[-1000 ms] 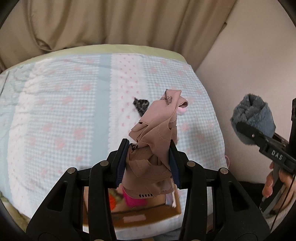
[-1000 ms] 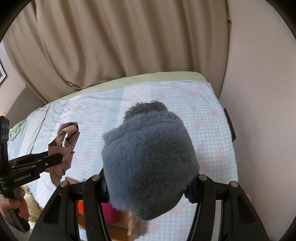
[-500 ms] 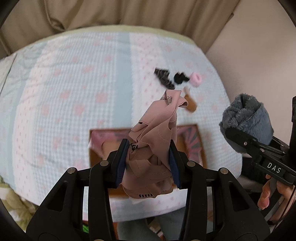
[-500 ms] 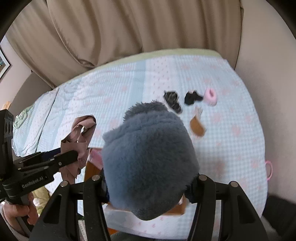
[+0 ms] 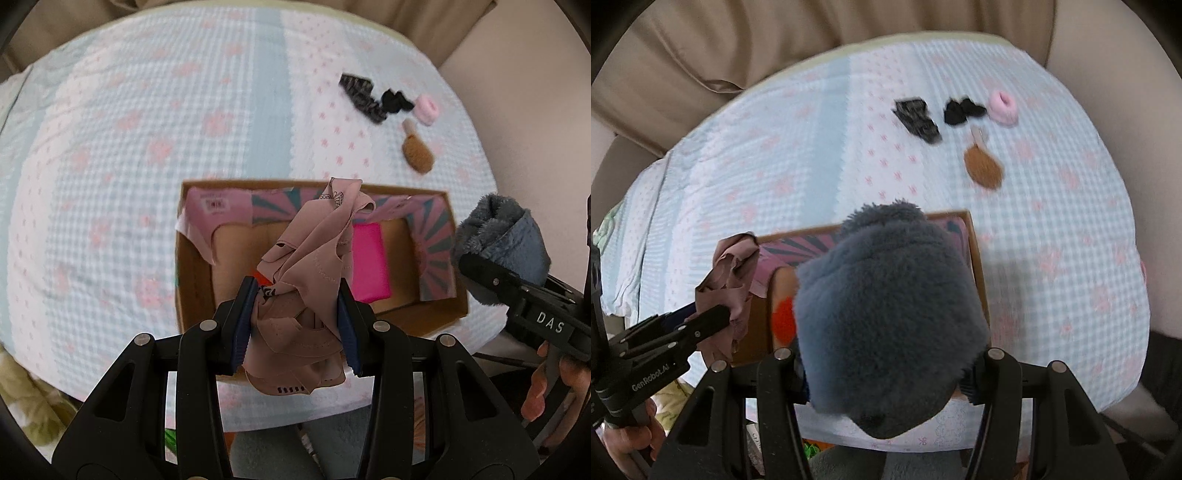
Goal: Organize soft objects
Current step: 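Carry cloth and slipper into the box and open both tools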
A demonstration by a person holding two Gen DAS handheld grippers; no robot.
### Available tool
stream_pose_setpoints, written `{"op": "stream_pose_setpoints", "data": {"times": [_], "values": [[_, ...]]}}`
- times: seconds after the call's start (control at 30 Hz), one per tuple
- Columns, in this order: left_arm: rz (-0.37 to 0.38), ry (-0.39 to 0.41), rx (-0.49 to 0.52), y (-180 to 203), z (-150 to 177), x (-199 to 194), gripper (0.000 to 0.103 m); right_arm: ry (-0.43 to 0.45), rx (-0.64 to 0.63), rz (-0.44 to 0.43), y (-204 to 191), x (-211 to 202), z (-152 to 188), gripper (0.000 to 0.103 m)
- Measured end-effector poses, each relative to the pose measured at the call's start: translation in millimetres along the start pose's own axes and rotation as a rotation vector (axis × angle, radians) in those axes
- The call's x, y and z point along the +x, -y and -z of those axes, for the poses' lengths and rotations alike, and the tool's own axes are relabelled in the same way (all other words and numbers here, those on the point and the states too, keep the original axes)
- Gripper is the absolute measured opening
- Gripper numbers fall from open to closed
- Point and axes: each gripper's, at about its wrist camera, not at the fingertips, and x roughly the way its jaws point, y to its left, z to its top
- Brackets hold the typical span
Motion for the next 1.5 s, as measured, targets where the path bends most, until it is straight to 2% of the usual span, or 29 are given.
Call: {"op": "stream_pose_setpoints", "data": {"times": [0.37,0.57,0.7,0.73,0.8,0.83,0.9,0.93,0.97,1.13,1.5], "values": [[-0.042,-0.082,-0.038,-3,2,72,0.038,-0.112,0.008,0.014,26,64,0,0.054],[-0.058,-0.091,-0.032,1,-5,81,0.038,-0.158,0.032,-0.010,30,74,-8,0.054],[-0.074,-0.094,0.017,9,-8,84,0.039,-0.163,0.040,-0.010,31,76,-14,0.055],[-0.082,-0.094,0.031,11,-9,84,0.041,-0.159,0.039,-0.006,31,76,-16,0.056],[-0.101,-0.088,0.052,14,-10,84,0.058,-0.159,0.039,-0.015,31,77,-20,0.058],[-0.111,-0.084,0.062,15,-11,84,0.065,-0.162,0.043,-0.022,32,79,-22,0.063],[-0.118,-0.082,0.083,18,-12,83,0.098,-0.169,0.053,-0.049,31,83,-25,0.076],[-0.129,-0.083,0.093,19,-11,82,0.103,-0.165,0.054,-0.070,29,84,-26,0.089],[-0.131,-0.082,0.101,20,-10,80,0.103,-0.155,0.046,-0.079,26,83,-27,0.103],[-0.145,-0.096,0.140,19,0,75,0.103,-0.143,-0.005,-0.088,11,77,-26,0.103],[-0.125,-0.080,0.097,6,15,54,0.103,-0.098,-0.040,-0.071,-6,57,-16,0.103]]}}
